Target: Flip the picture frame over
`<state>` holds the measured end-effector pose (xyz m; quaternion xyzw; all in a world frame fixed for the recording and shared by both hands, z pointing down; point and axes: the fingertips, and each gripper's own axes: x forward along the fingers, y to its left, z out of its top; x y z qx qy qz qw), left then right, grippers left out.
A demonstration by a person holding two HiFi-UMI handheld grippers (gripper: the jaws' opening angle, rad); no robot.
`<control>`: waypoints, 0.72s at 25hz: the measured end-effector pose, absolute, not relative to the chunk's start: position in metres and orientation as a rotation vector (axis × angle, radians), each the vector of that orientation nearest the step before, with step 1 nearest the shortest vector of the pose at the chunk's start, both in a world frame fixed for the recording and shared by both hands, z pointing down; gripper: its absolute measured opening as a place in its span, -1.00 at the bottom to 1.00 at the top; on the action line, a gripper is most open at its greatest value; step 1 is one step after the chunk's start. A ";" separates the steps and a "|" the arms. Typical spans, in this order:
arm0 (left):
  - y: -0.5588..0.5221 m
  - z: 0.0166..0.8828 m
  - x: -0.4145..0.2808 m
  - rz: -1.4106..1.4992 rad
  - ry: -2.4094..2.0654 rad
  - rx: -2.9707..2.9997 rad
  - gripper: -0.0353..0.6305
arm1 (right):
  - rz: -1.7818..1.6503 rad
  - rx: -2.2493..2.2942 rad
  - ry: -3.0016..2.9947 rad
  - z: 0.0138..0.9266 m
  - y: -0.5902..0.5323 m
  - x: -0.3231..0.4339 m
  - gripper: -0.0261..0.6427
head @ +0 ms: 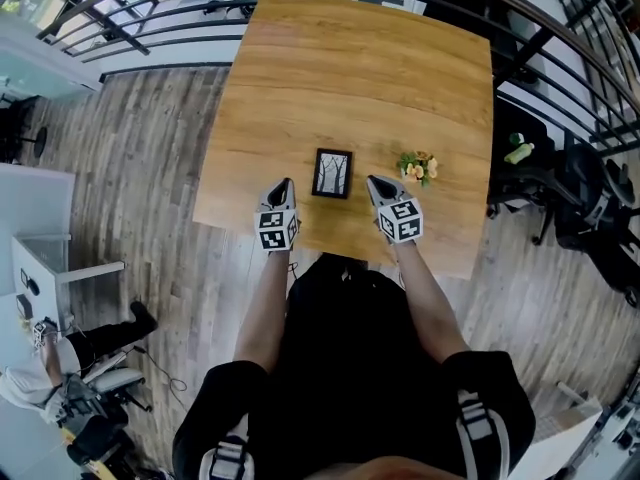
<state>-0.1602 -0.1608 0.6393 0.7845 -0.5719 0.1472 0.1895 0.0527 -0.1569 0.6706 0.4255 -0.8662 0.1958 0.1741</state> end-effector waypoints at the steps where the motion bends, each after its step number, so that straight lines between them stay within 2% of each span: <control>1: -0.158 0.636 -0.159 0.409 -1.615 2.205 -0.82 | 0.547 1.201 -2.460 0.669 -0.155 0.054 -0.90; 18: -0.104 0.629 -0.133 0.393 -1.660 2.202 -0.81 | 0.494 1.161 -2.494 0.660 -0.119 0.075 -0.90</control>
